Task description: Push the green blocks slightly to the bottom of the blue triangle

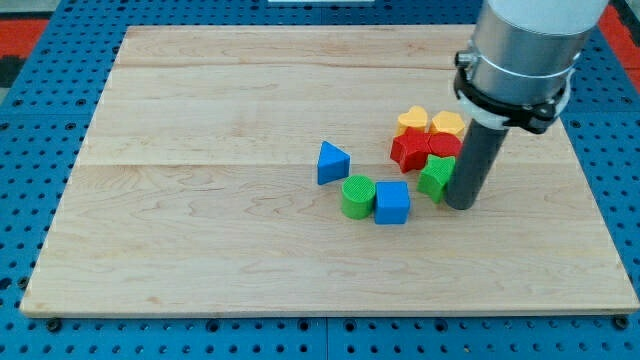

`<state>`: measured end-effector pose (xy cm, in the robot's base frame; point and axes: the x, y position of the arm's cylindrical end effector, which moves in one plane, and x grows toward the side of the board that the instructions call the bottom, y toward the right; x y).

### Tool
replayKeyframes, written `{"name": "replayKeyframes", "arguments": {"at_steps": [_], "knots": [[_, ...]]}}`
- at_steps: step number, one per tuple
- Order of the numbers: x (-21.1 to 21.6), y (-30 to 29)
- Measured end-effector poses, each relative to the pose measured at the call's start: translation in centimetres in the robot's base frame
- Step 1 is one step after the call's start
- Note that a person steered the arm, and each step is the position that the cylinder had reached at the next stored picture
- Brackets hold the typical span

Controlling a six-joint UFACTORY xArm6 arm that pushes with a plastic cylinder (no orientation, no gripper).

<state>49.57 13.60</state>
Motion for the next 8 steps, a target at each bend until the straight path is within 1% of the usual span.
{"name": "replayKeyframes", "arguments": {"at_steps": [1, 2, 3, 4, 5, 6, 8], "knots": [[-0.6, -2.4], [-0.4, -0.8], [0.6, 4.9], [-1.5, 5.6], [-4.5, 4.8], [-5.2, 3.9], [-5.2, 2.2]]}}
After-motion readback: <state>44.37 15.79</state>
